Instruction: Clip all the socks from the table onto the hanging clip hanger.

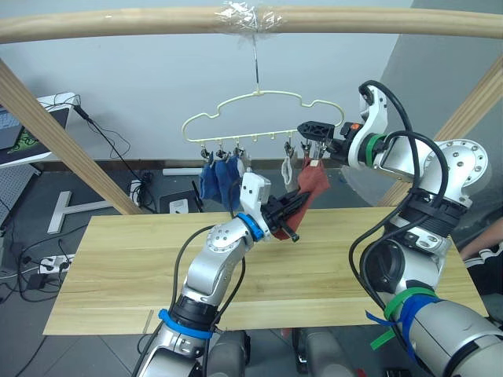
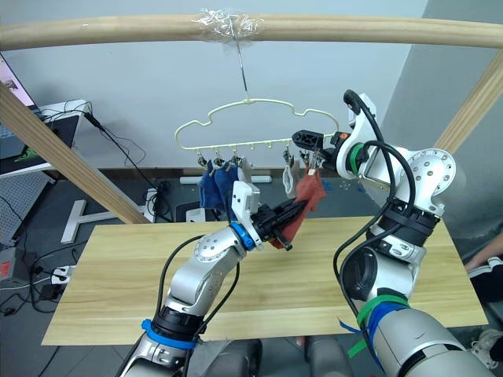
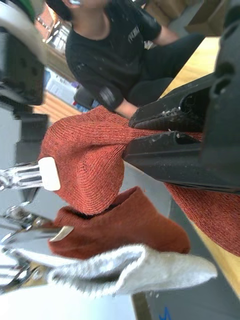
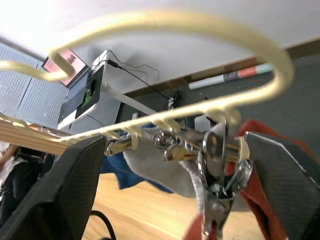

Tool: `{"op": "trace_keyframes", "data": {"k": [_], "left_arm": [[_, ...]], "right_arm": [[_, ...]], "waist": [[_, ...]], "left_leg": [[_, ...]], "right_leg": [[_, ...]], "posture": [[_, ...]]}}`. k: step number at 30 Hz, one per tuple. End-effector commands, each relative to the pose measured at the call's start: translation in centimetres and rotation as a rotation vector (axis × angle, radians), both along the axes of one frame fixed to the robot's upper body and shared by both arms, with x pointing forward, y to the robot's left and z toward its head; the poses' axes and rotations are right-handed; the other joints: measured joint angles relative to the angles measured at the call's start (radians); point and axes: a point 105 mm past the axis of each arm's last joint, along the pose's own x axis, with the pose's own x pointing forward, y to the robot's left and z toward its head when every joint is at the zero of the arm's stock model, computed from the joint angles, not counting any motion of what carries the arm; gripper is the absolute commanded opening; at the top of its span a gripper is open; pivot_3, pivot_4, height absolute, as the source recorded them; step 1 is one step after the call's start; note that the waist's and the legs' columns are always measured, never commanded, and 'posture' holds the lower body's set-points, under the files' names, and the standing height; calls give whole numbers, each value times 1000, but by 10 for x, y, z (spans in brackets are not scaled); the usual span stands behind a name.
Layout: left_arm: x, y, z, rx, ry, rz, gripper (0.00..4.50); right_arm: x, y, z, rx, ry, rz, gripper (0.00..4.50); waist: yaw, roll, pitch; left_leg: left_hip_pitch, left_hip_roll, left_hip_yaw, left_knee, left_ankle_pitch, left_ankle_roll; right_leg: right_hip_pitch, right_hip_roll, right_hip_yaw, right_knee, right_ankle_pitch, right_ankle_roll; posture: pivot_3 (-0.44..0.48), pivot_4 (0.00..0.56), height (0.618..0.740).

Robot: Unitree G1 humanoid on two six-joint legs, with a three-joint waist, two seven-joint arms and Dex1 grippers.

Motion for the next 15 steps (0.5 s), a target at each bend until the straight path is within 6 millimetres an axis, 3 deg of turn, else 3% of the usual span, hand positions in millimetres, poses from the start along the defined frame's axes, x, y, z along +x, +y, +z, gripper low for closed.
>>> {"op": "trace_keyframes", "data": {"k": [1,3,12,15], "left_arm": [[-5,-9,9,-43,4,-58,0],[-6,-9,8,-48,17,-66,0],[-10,-18,-12,-97,195,-138,2667],[-7,-13,-31,-70,247,-104,3512]], "right_arm": [[-6,-7,15,-52,-127,-8,4474],[-5,-10,15,-78,-149,-23,4474],[2,-40,5,-224,-259,-168,4500],[4,-46,-5,-223,-249,-195,4500]], "waist": [[0,0,0],[-1,0,0],[-10,0,0],[-15,0,0]], "left_leg": [[0,0,0,0,0,0],[0,0,0,0,0,0],[0,0,0,1,0,0],[1,0,1,1,0,0]], "right_leg": [[0,0,0,0,0,0],[0,0,0,0,0,0],[0,0,0,0,0,0],[1,0,0,1,0,0]], "posture": [[-53,235,740],[-53,235,740],[-67,225,740],[-67,225,740]]}}
